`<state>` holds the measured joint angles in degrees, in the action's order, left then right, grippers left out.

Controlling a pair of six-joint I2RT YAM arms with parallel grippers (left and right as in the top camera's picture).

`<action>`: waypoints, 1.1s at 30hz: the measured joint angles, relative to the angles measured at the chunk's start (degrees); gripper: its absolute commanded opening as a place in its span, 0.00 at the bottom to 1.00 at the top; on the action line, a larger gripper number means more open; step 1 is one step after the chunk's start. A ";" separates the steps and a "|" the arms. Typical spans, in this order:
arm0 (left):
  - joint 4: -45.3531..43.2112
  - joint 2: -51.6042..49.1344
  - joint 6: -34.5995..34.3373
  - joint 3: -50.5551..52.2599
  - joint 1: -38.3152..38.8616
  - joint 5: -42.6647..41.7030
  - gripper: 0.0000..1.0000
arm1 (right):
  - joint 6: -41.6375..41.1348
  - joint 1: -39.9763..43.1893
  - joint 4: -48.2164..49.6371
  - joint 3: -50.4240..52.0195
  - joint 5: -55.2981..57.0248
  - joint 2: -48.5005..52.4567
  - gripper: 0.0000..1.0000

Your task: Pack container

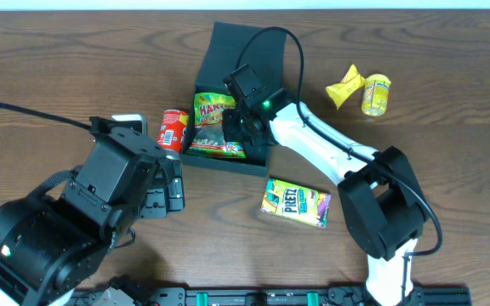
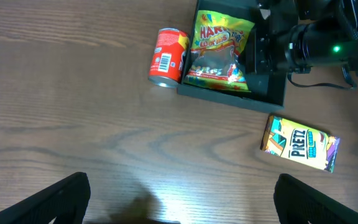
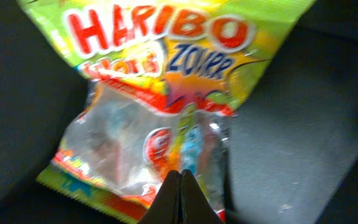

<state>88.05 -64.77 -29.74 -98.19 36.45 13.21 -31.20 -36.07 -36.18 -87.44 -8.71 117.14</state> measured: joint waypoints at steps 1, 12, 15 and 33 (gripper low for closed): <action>0.00 0.00 0.00 0.00 0.00 0.00 0.95 | 0.02 0.00 0.00 0.00 -0.63 0.00 0.01; 0.00 0.00 0.00 0.00 0.00 0.00 0.96 | 0.00 0.00 4.17 0.07 -3.78 0.09 0.02; 0.00 0.00 0.00 0.00 0.00 0.00 0.95 | 0.00 0.00 4.31 0.07 -4.22 0.66 0.02; 0.00 0.00 0.00 0.00 0.00 0.00 0.95 | 0.00 -0.31 5.31 0.07 -4.22 5.16 0.02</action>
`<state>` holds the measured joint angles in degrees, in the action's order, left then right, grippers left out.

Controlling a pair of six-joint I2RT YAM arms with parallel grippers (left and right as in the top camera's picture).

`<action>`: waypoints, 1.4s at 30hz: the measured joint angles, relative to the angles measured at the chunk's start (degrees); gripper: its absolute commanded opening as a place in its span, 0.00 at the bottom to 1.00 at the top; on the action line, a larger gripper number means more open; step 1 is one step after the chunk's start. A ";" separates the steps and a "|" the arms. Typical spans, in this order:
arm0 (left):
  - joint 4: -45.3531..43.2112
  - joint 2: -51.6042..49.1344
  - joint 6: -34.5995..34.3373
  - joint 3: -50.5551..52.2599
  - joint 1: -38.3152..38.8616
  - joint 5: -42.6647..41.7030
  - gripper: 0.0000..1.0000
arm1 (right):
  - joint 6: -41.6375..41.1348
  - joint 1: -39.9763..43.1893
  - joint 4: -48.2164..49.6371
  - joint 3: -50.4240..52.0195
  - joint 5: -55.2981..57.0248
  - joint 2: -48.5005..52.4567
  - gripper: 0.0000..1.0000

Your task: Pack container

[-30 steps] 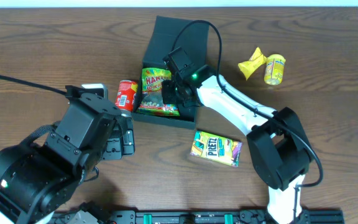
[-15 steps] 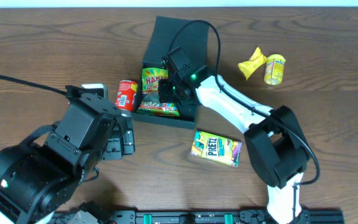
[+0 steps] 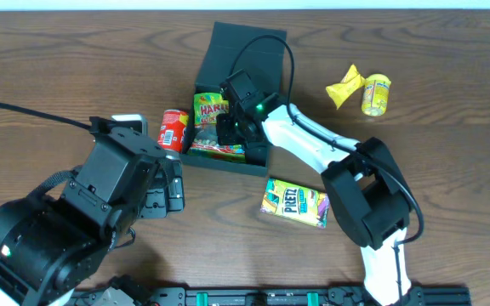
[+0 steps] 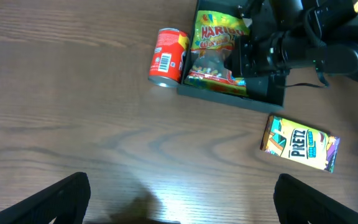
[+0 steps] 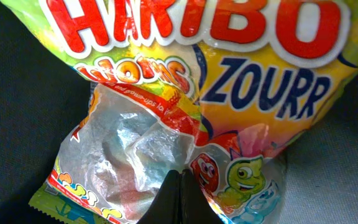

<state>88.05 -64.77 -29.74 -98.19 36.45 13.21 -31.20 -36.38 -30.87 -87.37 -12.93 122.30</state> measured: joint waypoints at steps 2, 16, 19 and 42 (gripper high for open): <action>0.00 0.00 0.00 0.00 0.00 0.00 0.95 | 0.00 -0.07 0.33 0.00 0.04 0.00 0.02; 0.00 0.00 0.00 0.00 0.00 0.00 0.95 | 1.05 -0.07 -5.11 0.07 3.41 -9.53 0.01; 0.00 0.00 0.00 0.00 0.00 0.00 0.95 | 2.71 -0.04 -7.93 0.07 5.38 -14.51 0.02; 0.00 0.00 0.00 0.00 0.00 0.00 0.95 | 32.06 3.56 -13.42 19.30 13.09 -38.25 0.02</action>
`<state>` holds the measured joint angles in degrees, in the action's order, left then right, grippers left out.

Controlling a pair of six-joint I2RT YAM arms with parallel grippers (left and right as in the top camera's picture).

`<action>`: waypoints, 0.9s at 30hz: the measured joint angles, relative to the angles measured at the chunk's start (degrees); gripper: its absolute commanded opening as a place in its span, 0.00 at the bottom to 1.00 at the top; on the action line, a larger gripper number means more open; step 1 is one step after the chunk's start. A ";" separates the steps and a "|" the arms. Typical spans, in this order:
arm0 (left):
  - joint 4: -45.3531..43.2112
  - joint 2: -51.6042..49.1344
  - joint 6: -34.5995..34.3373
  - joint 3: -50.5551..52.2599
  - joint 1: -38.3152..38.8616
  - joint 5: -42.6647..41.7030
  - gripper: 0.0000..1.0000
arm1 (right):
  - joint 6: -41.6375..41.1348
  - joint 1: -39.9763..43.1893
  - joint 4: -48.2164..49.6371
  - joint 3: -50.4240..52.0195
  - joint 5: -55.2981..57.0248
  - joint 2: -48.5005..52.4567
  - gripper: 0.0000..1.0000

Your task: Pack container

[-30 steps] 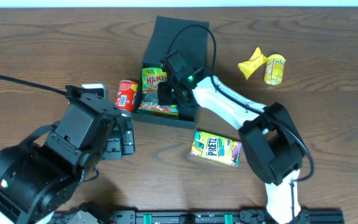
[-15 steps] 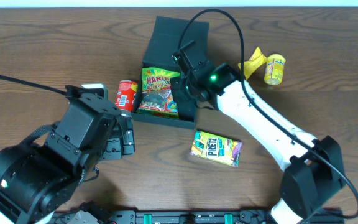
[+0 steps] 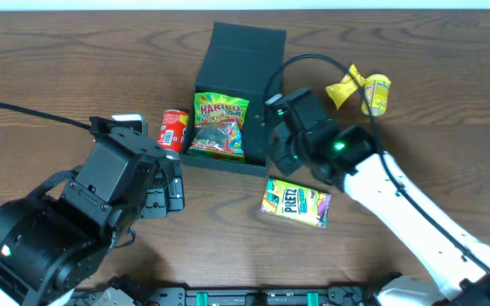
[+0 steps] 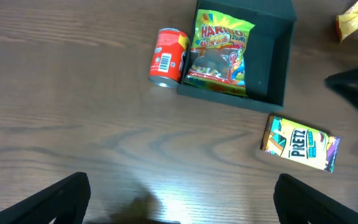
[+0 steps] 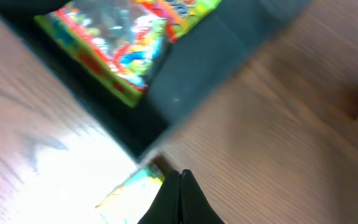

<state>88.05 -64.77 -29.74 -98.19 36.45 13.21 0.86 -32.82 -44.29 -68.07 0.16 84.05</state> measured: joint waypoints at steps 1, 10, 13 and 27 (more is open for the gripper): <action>0.00 0.00 0.00 0.00 0.00 0.00 0.95 | -0.26 1.73 -0.13 0.00 -0.02 -0.11 0.01; 0.00 0.00 0.00 0.00 0.00 0.00 0.95 | -5.05 17.49 -0.42 0.02 1.22 -0.09 0.02; 0.00 0.00 0.00 0.00 0.00 0.00 0.95 | -5.57 18.86 -1.03 0.02 1.20 -0.09 0.01; 0.00 0.00 0.00 0.00 0.00 0.00 0.95 | -19.08 17.51 -0.98 0.02 -4.22 -0.09 0.02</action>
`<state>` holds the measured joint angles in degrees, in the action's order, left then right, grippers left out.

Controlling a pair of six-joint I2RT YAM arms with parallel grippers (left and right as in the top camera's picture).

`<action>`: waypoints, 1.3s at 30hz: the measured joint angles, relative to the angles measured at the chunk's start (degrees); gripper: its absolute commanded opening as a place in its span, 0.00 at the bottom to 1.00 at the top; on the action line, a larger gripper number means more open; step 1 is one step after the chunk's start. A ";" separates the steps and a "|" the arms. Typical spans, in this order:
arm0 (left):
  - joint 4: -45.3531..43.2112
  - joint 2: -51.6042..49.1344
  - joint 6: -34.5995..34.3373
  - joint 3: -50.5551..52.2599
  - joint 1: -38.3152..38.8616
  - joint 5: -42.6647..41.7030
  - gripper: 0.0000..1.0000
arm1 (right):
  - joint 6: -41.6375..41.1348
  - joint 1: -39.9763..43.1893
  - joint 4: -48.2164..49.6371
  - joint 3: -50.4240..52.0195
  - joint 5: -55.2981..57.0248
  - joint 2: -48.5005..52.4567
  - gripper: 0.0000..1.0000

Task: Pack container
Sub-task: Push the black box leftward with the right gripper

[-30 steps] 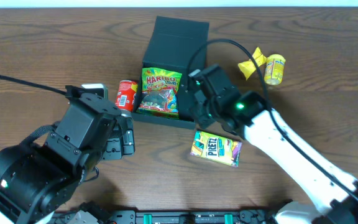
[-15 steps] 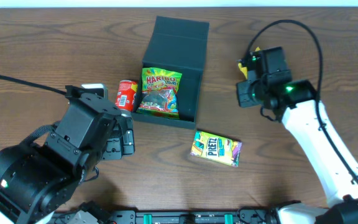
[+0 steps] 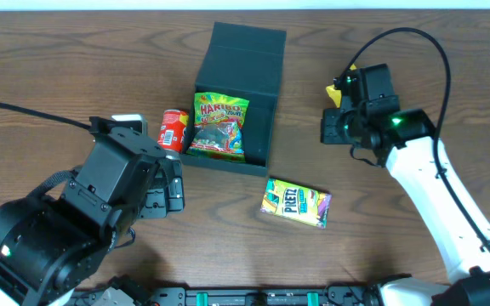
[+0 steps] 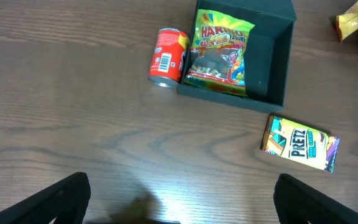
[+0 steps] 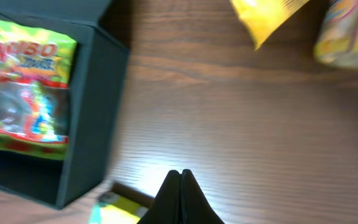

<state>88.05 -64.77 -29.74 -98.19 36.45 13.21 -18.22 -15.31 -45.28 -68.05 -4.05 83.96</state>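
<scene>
The open black box [image 3: 262, 127] holds a green Haribo bag [image 3: 219, 126] in its left half. A red can [image 3: 173, 129] lies against the box's left wall. A Pretz packet [image 3: 295, 202] lies on the table below the box. A yellow wrapper [image 3: 344, 85] and a small yellow can [image 3: 376, 93] sit at the upper right. My right gripper [image 5: 180, 173] is shut and empty over bare wood between the box and the yellow items. My left gripper [image 4: 182, 199] stands wide open above the table, nothing between its fingers [image 4: 67, 196].
The box's raised lid [image 3: 245, 47] stands behind it. A cable loops above the right arm [image 3: 432, 183]. The left arm [image 3: 83, 221] fills the lower left of the table.
My right gripper, still shut, has moved right from beside the box's right wall to the table below the yellow wrapper and can. Nothing else has moved.
My right gripper was shut and down in the box on the Haribo bag at the two oldest moments. Then it was out of the box by its right wall, the bag left lying inside. Now it is farther right. The left arm stayed still.
</scene>
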 measured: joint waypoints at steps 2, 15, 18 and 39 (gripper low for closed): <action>0.00 0.00 0.00 0.00 0.00 0.00 0.95 | -2.60 -1.68 0.04 0.00 -1.31 0.00 0.01; 0.00 0.00 0.00 0.00 0.00 0.00 0.95 | -15.45 -9.92 2.29 -0.13 -4.00 4.31 0.22; 0.00 0.00 0.00 0.00 0.00 0.00 0.95 | -17.33 -10.25 3.10 -0.26 -4.15 9.44 0.36; 0.00 0.00 0.00 0.00 0.00 0.00 0.95 | -22.95 -14.91 0.94 -5.95 -4.55 18.86 0.41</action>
<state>88.05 -64.77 -29.74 -98.19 36.45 13.21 -41.17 -30.22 -44.34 -74.00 -8.60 102.83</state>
